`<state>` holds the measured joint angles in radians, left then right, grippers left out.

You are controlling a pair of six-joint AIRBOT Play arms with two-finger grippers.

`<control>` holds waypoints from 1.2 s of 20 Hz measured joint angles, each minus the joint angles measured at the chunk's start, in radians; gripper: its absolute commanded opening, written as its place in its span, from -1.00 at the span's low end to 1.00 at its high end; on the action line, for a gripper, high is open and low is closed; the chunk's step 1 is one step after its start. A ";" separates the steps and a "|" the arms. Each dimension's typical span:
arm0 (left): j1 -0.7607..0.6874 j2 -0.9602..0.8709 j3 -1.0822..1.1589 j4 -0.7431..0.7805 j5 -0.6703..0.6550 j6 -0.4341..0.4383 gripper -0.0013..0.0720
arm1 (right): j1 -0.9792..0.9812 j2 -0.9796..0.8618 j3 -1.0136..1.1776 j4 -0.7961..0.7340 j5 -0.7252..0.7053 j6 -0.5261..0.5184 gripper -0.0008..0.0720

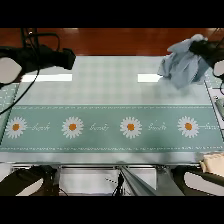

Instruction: Fold the shirts.

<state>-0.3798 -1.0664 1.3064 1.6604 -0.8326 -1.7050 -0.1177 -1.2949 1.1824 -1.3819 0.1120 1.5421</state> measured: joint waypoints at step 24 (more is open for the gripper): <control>-0.002 0.219 0.162 -0.001 -0.605 0.033 1.00 | 0.801 0.200 0.001 0.101 0.789 -0.062 -0.84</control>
<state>-0.3820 -0.8474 1.4681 1.6596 -1.4376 -1.6718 0.6834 -1.0954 1.1835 -1.2812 0.9012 1.4799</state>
